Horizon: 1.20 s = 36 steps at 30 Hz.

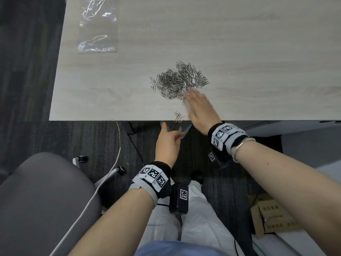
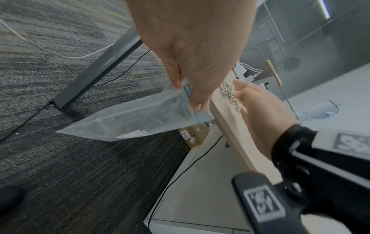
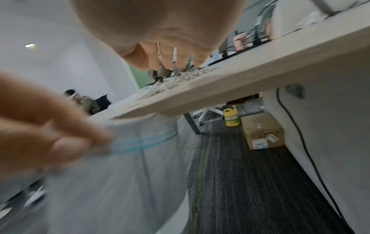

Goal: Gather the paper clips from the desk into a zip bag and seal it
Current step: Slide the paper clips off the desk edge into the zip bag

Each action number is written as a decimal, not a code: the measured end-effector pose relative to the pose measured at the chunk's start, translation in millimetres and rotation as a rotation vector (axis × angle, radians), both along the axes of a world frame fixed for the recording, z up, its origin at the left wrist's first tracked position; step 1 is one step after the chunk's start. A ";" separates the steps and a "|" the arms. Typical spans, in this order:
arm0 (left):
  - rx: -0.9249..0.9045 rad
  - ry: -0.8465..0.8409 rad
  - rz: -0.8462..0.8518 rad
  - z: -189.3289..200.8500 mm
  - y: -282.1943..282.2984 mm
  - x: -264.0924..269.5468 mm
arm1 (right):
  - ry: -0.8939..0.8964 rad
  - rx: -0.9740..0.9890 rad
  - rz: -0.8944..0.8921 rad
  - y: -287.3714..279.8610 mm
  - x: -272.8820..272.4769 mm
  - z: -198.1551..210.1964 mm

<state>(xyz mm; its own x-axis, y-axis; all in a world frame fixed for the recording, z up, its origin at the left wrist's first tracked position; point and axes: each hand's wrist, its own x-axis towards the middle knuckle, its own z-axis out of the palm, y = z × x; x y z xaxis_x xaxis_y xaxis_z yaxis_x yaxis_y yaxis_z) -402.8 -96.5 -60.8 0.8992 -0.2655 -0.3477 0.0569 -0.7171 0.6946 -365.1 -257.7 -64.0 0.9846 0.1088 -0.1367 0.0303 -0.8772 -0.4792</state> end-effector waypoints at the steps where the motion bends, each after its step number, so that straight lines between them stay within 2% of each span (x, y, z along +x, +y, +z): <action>1: -0.003 -0.007 -0.001 0.3 1.1 1.0 | 0.018 -0.015 -0.069 -3.4 10.6 -0.1; 4: 0.003 -0.024 -0.015 -1.1 4.9 3.2 | 0.086 -0.007 -0.236 -12.3 41.4 -2.2; 7: 0.015 -0.014 -0.037 0.7 7.3 3.1 | 0.159 0.013 -0.312 -17.7 67.7 -2.7; 16: 0.025 0.039 -0.045 1.4 10.1 5.3 | 0.278 -0.032 -0.186 -13.9 109.4 -0.1; 21: 0.038 0.024 -0.059 -1.8 11.0 5.9 | 0.282 -0.079 -0.026 -1.0 96.3 -1.7; 29: 0.031 0.024 -0.057 -1.9 9.7 6.0 | 0.228 -0.025 0.084 13.9 48.3 -4.0; 33: 0.016 0.026 -0.040 -5.0 9.2 5.3 | 0.138 -0.017 -0.037 2.4 43.5 0.1; 36: 0.002 0.017 -0.033 -12.4 9.3 5.0 | 0.169 -0.013 -0.199 -16.1 48.2 0.8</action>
